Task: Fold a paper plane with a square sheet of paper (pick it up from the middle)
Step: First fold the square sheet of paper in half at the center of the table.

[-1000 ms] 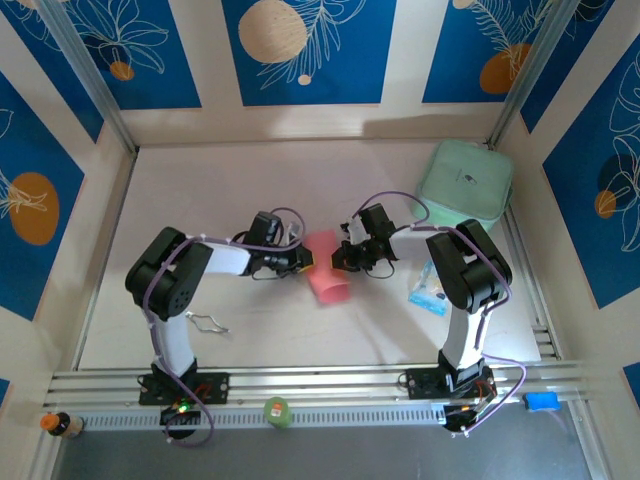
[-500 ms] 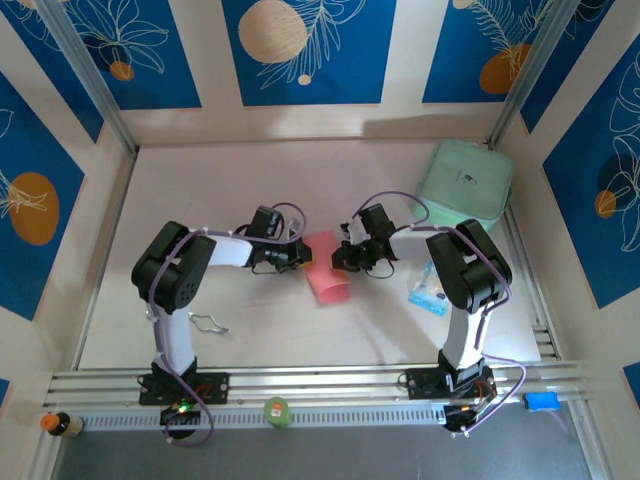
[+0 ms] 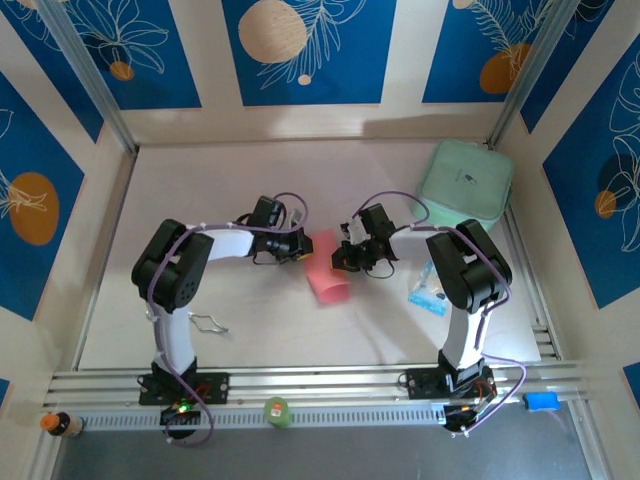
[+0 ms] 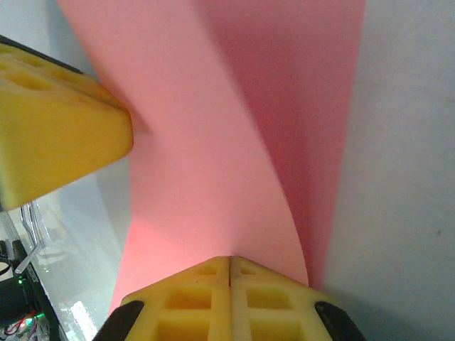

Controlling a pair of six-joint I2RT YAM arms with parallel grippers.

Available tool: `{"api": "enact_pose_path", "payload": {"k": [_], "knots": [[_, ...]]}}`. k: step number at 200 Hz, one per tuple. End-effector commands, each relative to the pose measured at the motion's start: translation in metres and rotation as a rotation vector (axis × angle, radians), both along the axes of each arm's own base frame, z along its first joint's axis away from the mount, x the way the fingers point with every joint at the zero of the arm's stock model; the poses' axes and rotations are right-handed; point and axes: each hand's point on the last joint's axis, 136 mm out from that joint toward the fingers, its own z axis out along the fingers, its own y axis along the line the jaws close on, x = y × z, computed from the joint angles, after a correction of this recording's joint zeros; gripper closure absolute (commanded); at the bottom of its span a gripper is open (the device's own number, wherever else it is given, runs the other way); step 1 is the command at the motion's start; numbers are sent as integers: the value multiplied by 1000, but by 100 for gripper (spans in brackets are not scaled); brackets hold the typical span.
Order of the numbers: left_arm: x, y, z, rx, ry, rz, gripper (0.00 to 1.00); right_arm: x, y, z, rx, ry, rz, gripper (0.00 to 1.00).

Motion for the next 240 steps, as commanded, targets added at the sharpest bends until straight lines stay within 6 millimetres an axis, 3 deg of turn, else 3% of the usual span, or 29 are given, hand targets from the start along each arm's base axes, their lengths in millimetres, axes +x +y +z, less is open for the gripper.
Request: {"api": "enact_pose_path", "payload": {"k": [1, 65, 149, 240], "knots": [[2, 6, -14, 12, 29, -7, 100, -23, -21, -36, -107, 120, -26, 100], [9, 27, -41, 121, 59, 37, 100, -23, -20, -36, -105, 120, -21, 100], [39, 40, -33, 147, 49, 114, 100, -24, -19, -37, -105, 120, -15, 100], [57, 45, -34, 179, 70, 178, 100, -25, -19, -36, -100, 118, -11, 100]]}}
